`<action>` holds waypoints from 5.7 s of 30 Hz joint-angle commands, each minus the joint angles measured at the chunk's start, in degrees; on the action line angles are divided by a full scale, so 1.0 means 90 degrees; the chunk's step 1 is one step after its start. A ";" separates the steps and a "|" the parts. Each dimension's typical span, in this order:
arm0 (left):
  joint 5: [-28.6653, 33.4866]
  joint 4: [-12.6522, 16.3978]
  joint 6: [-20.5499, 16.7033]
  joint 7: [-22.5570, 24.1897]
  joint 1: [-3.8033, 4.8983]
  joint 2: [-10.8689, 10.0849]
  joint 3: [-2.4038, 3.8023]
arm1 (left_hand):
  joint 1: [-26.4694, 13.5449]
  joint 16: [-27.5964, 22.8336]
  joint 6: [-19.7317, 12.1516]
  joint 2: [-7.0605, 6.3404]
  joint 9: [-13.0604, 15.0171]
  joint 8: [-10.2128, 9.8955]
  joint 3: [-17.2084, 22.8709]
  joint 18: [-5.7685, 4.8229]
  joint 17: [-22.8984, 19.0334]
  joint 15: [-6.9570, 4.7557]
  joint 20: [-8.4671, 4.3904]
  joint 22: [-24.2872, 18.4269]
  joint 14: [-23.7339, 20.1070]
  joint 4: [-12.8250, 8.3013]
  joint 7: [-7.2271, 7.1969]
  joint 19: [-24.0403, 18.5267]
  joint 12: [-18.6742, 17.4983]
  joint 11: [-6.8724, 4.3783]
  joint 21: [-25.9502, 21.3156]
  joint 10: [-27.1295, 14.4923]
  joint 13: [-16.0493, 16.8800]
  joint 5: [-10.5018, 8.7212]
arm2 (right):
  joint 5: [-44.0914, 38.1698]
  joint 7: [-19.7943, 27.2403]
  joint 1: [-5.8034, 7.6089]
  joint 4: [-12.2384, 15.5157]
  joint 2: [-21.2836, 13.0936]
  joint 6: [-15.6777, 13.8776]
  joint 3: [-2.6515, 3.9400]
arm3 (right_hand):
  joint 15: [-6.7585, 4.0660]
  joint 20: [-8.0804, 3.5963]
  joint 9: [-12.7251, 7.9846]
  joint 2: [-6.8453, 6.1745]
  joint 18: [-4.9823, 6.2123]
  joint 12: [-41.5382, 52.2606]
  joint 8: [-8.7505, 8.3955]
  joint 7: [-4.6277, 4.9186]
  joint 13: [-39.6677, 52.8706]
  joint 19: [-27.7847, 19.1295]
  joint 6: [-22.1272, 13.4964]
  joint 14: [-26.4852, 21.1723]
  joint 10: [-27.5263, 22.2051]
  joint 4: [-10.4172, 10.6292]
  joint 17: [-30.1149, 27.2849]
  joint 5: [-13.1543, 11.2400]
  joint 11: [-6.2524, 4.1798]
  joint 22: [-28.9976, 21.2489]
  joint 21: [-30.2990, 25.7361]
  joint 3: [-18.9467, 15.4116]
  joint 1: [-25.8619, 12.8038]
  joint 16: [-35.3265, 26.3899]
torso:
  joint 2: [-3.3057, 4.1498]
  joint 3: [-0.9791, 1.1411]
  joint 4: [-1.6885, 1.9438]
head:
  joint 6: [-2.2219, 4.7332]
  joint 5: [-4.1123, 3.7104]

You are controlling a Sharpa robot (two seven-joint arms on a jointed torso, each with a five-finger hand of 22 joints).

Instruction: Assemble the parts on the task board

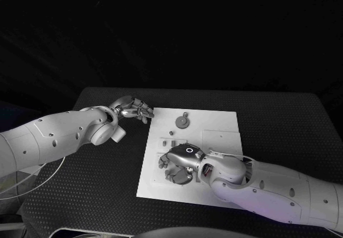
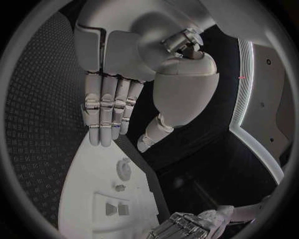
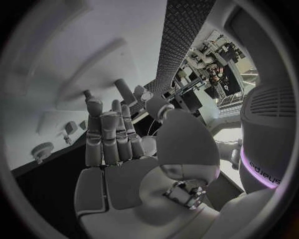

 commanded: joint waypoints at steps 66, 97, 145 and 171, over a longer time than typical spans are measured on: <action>0.0014 -0.0077 -0.0007 0.0092 0.0001 0.0101 -0.0022 | -0.0094 -0.0080 0.0002 0.0004 0.0001 -0.0009 -0.0021 -0.0013 0.0063 0.0008 -0.0002 -0.0019 0.0035 0.0063 0.0013 -0.0052 0.0038 0.0007 0.0026 -0.0004 -0.0017 -0.0022 | 0.5023 -0.1952 0.1068 0.0808 -0.2971 0.1930 0.0091 | -0.1009 -0.0415 0.1761 0.0282 0.0336 0.5392 0.0815 -0.0687 0.5149 0.0729 0.0723 0.0658 0.0680 0.1230 0.0688 -0.0018 -0.1105 0.0132 -0.0187 -0.0434 -0.2131 0.0886 | -0.0028 0.0015 -0.0015 | -0.0041 -0.0599; 0.0022 -0.0083 0.0015 0.0069 -0.0004 0.0095 -0.0036 | -0.0124 -0.0104 -0.0002 0.0008 -0.0002 -0.0011 -0.0025 -0.0014 0.0087 0.0009 -0.0002 -0.0025 0.0040 0.0094 -0.0001 -0.0055 0.0033 0.0010 0.0025 -0.0013 -0.0026 -0.0021 | 0.2963 -0.2765 0.1068 0.1029 -0.2745 0.3207 -0.0038 | -0.1171 -0.0569 0.2037 -0.0024 0.0336 0.5835 0.0411 -0.0877 0.5149 0.0731 0.1403 0.0741 0.0853 0.1676 0.1249 -0.0022 -0.1281 0.0132 0.0113 -0.0187 -0.3049 0.1036 | -0.0039 0.0002 -0.0031 | -0.0391 -0.0614; 0.0023 -0.0063 0.0015 0.0032 -0.0003 0.0057 -0.0036 | -0.0142 -0.0137 -0.0018 0.0025 -0.0009 -0.0018 -0.0022 -0.0012 0.0124 0.0008 -0.0003 -0.0031 0.0049 0.0127 0.0009 -0.0058 0.0031 0.0012 0.0026 -0.0018 -0.0038 -0.0022 | 0.3449 -0.2588 0.0798 0.0754 -0.2265 0.2553 -0.0172 | -0.0985 -0.0447 0.1649 0.0828 0.0336 0.5836 -0.0268 -0.0672 0.4983 0.0549 0.1228 0.0660 0.0750 0.0393 0.1238 -0.0028 -0.1086 0.0120 0.0161 -0.0288 -0.2359 0.0815 | -0.0037 0.0018 -0.0029 | -0.0284 -0.0554; 0.0021 -0.0047 0.0077 -0.0023 -0.0003 0.0025 -0.0040 | -0.0137 -0.0150 -0.0020 0.0016 -0.0011 -0.0019 -0.0021 -0.0011 0.0137 0.0008 -0.0003 -0.0033 0.0051 0.0127 0.0015 -0.0060 0.0032 0.0011 0.0026 -0.0018 -0.0041 -0.0021 | 0.5287 -0.2505 0.1014 0.0907 -0.2281 0.2037 -0.0169 | -0.0988 -0.0403 0.1621 0.1290 0.0336 0.5867 -0.0284 -0.0687 0.4939 0.0570 0.1341 0.0696 0.0777 -0.0030 0.1269 -0.0024 -0.1097 0.0116 0.0171 -0.0309 -0.2195 0.0797 | -0.0037 0.0013 -0.0027 | -0.0197 -0.0479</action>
